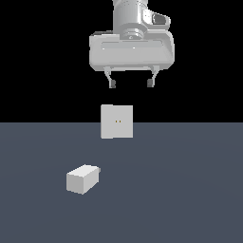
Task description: Plug the charger into the wall socket.
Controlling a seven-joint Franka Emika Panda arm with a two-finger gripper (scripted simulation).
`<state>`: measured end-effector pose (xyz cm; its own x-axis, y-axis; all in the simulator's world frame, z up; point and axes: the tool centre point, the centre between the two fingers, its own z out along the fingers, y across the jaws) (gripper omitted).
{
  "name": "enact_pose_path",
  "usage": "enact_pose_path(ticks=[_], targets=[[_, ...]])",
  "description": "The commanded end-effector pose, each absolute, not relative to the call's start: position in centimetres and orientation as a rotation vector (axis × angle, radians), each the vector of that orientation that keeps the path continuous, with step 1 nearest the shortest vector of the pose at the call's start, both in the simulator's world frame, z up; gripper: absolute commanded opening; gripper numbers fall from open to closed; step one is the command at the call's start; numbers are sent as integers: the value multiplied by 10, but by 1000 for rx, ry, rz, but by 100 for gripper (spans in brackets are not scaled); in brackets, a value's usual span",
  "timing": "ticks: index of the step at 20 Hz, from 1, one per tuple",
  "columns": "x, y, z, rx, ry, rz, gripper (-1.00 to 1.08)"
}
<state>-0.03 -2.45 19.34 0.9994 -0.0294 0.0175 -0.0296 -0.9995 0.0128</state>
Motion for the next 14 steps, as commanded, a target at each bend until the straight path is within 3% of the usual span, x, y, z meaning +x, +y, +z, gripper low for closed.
enact_pose_path(ticks=[1,14], targets=[[0,-24,193,3128,-46,27,100],[-23,-13,171,3125,-144,40,100]])
